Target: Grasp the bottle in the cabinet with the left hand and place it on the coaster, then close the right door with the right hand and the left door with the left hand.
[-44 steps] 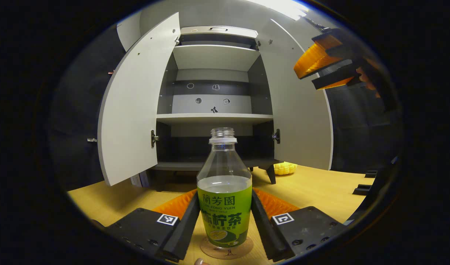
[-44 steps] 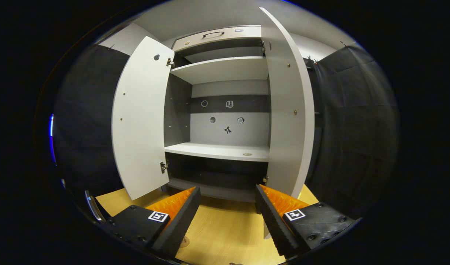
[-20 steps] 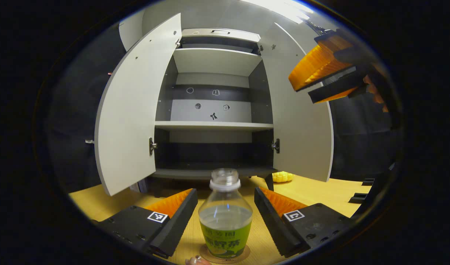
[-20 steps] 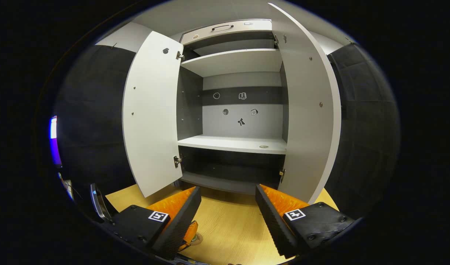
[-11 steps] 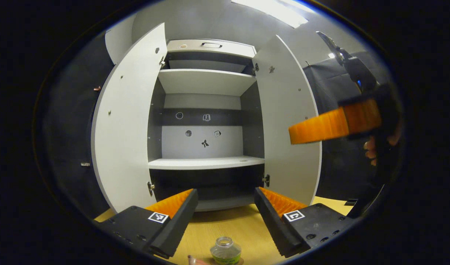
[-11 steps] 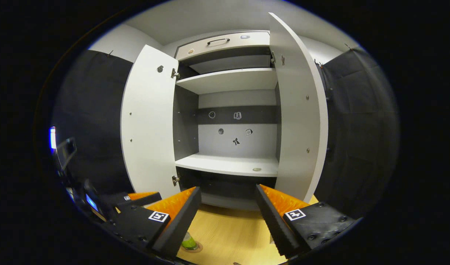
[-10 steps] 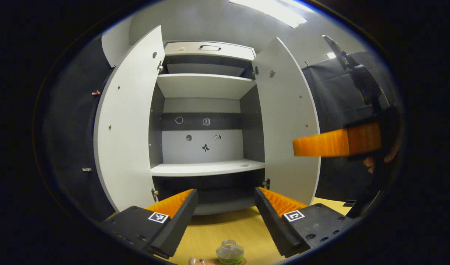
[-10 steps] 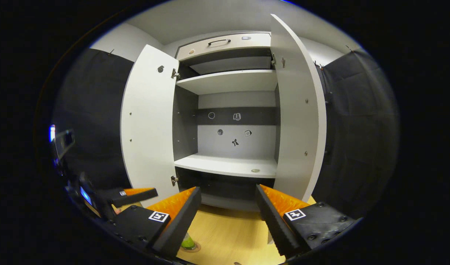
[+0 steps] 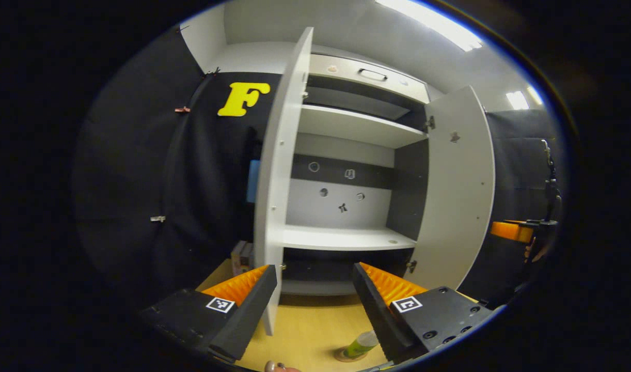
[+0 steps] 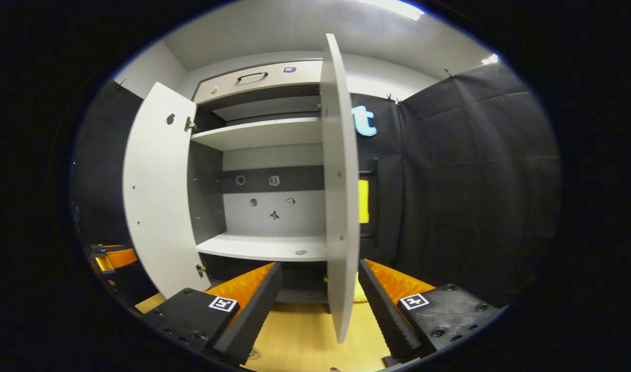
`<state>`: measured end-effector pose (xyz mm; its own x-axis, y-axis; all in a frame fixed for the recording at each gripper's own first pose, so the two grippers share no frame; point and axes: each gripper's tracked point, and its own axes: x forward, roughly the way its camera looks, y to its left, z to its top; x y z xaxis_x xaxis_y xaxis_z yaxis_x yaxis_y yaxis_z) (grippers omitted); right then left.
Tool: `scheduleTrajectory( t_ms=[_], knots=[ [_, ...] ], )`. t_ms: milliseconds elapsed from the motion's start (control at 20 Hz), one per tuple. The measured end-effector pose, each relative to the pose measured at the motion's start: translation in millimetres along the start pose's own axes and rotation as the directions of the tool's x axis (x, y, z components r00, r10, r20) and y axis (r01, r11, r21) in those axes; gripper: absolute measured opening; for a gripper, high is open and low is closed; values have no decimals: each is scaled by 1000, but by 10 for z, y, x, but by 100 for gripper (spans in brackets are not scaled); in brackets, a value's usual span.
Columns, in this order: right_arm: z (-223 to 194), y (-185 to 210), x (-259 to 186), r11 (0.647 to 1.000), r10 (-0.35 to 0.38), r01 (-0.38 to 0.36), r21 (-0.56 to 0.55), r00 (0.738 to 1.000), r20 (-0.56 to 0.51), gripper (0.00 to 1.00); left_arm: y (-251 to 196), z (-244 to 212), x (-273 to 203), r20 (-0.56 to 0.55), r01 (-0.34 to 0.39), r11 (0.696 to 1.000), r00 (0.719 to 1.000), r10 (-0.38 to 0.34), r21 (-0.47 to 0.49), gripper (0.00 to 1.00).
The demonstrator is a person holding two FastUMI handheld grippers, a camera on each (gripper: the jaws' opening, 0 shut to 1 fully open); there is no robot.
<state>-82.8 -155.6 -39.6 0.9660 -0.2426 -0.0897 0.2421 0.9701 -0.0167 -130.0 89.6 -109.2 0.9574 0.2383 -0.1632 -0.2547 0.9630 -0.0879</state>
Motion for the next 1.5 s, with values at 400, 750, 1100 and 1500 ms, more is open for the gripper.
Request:
scheduleTrajectory(
  t_ms=[400, 750, 1100, 1500],
  knots=[
    [146, -733, 503, 987, -162, 162, 2, 986, 47, 98, 851, 306, -125, 55, -174, 981, 984, 170, 81, 95],
    [314, -658, 703, 993, -112, 113, -20, 991, 70, 96, 1037, 506, -130, 70, -197, 978, 979, 192, 71, 95],
    [244, -190, 692, 999, -31, 31, 11, 998, 54, 96, 1016, 623, 16, 81, -173, 983, 982, 168, 57, 95],
    [140, 811, 872, 984, 160, -161, 69, 987, 29, 97, 1093, 603, 47, 70, -160, 984, 985, 155, 76, 95]
  ],
)
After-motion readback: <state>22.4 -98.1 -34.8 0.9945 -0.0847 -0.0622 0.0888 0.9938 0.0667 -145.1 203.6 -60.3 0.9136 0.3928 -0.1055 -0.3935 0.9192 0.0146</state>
